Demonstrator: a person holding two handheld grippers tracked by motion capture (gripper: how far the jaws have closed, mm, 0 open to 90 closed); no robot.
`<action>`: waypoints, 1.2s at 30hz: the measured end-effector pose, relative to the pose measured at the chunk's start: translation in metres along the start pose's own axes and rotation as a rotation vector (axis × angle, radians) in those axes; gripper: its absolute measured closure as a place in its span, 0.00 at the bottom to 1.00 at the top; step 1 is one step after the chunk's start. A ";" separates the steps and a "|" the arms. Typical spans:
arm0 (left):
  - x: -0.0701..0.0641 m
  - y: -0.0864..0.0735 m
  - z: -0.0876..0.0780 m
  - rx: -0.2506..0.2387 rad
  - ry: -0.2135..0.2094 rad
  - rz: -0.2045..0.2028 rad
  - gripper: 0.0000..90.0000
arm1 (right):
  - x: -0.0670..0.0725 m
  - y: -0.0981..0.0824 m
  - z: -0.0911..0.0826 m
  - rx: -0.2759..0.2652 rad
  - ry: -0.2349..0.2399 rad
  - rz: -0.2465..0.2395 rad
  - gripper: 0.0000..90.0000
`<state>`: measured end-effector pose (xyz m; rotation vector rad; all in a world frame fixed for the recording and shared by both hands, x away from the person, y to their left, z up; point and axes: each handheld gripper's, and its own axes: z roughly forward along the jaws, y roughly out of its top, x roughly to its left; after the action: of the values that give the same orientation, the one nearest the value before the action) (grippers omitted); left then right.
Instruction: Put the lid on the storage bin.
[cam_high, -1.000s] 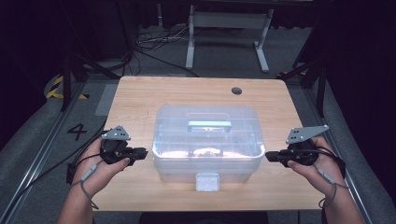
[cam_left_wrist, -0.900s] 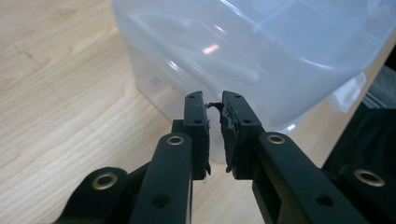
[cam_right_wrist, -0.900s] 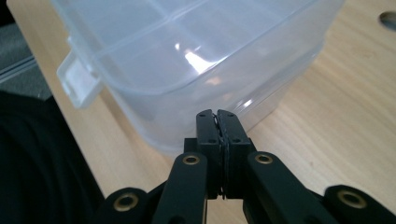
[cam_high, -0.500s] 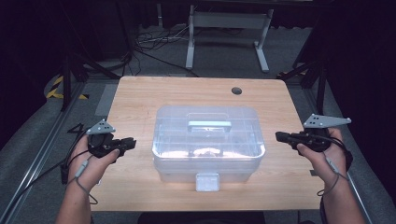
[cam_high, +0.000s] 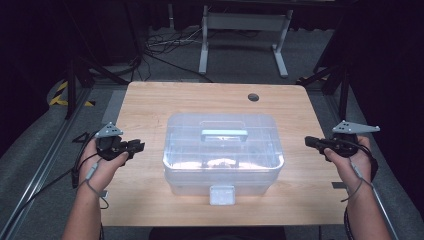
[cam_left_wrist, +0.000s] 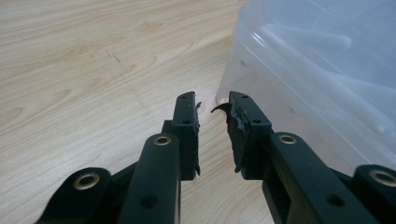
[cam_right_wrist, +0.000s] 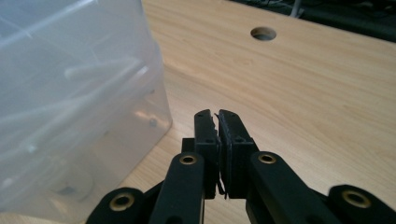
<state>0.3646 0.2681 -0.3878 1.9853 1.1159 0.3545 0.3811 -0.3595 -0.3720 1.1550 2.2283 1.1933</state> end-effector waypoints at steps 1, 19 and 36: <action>0.001 0.000 0.003 0.006 0.000 0.013 0.81 | -0.002 -0.002 0.002 0.003 -0.002 0.001 0.97; 0.017 -0.022 0.042 0.058 0.002 0.043 0.78 | -0.026 -0.034 0.045 0.065 -0.026 0.007 0.92; 0.017 -0.039 0.061 0.101 0.013 0.035 0.78 | -0.027 -0.055 0.070 0.088 -0.024 -0.003 0.92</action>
<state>0.3864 0.2614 -0.4584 2.0954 1.1283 0.3357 0.4142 -0.3614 -0.4585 1.1925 2.2846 1.0841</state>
